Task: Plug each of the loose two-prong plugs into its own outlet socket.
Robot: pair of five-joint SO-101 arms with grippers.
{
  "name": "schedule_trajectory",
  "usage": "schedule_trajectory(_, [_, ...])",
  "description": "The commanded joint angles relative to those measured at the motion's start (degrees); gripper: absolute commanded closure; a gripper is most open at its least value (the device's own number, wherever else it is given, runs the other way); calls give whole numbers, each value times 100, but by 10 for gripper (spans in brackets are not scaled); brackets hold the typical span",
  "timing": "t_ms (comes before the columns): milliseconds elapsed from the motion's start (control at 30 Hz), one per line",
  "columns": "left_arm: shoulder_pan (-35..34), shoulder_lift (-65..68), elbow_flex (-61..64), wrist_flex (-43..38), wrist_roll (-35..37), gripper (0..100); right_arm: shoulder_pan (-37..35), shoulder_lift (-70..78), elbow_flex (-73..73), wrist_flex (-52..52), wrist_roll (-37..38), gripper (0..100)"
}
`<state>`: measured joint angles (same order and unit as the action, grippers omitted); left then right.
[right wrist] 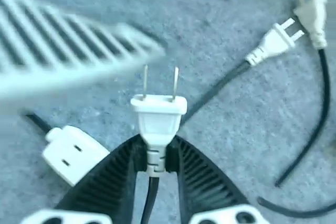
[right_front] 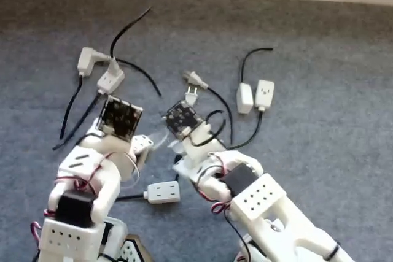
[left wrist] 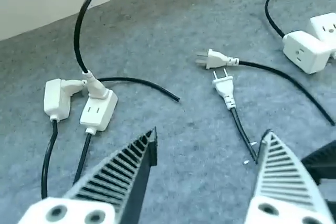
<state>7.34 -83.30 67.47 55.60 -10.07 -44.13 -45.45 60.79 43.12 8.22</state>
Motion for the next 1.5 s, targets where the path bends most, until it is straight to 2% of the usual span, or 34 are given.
schedule_trajectory(0, [84, -444, 426, -220, 35, 691, -391, 576, -541, -189, -141, 991])
schedule_trajectory(100, [57, -664, 901, -510, -132, 692, -576, 1095, -796, -180, -141, 991])
schedule_trajectory(200, [-251, -716, 1218, -677, -290, 694, -532, 1156, -927, -84, -141, 991])
schedule_trajectory(367, [-611, -752, 1587, -932, -290, 691, -426, 611, -1314, 716, -88, 991])
schedule_trajectory(667, [-611, -769, 1613, -914, -290, 693, -312, 119, -2598, 1965, 149, 991])
schedule_trajectory(967, [-576, -743, 1622, -914, -290, 694, -277, 127, -2791, 2026, 158, 991])
schedule_trajectory(1167, [-268, -725, 1631, -862, -290, 694, -268, 127, -2800, 2035, 158, 991])
schedule_trajectory(1467, [-4, -725, 1622, -624, -290, 694, 127, 127, -2809, 2079, 167, 991])
